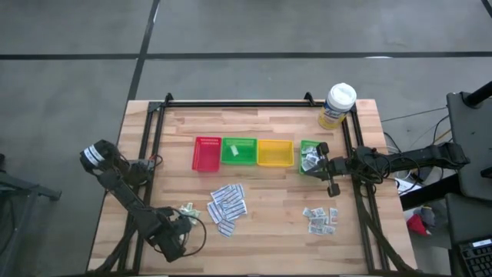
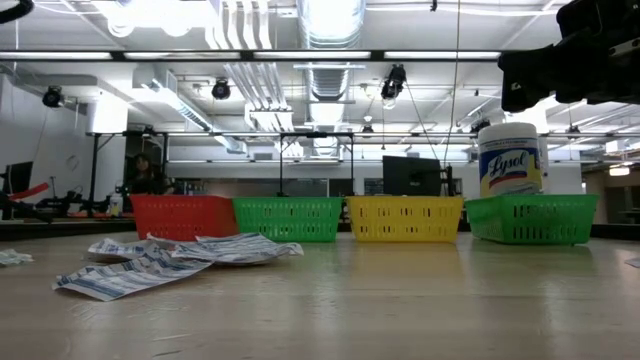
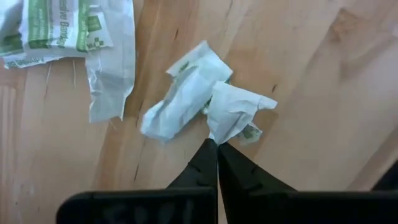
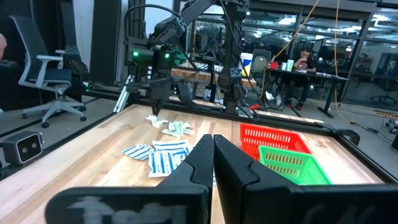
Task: Pick & Place First Aid Supplies
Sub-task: Put the green bandage into the left green bin
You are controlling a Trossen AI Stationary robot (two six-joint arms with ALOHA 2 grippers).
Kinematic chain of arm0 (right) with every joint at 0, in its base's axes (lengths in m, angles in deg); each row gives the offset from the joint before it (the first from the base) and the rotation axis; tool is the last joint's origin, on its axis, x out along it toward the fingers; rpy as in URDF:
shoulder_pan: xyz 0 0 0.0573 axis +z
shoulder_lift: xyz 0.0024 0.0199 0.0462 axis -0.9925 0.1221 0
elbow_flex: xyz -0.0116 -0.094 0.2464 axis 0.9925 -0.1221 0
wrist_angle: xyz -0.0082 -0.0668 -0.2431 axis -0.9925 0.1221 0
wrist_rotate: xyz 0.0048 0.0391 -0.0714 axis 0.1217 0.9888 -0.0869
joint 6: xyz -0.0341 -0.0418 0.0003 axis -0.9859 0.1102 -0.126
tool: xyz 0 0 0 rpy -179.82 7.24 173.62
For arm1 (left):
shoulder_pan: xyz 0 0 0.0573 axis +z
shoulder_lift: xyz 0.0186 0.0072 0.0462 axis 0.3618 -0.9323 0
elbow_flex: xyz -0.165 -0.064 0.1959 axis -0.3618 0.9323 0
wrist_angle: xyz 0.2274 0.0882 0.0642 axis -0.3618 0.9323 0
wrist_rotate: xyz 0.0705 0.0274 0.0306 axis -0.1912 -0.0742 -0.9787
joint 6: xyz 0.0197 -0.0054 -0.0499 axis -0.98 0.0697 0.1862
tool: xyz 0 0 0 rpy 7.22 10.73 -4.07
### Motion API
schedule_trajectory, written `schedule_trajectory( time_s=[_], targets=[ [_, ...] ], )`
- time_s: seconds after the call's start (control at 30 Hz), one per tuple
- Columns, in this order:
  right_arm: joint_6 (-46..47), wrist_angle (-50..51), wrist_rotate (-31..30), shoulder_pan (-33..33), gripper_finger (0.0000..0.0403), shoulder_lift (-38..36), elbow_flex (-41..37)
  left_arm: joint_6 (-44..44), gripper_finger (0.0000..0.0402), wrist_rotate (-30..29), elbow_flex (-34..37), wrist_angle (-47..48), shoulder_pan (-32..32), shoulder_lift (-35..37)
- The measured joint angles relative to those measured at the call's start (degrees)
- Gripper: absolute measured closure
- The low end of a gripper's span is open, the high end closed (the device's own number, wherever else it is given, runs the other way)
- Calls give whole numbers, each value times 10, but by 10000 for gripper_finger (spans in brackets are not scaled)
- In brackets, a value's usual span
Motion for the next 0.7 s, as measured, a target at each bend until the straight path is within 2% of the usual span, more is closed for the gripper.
schedule_trajectory(
  time_s=[0.13,0.33,0.43,0.7],
  targets=[
    [0,0,0,0,394,0,0,1,401,-5,0,1,0,18],
    [0,0,0,0,394,0,0,34,401,-42,0,26,0,56],
    [0,0,0,0,394,0,0,74,401,-41,0,67,1,58],
    [0,0,0,0,394,0,0,67,401,-59,0,73,1,58]
  ],
)
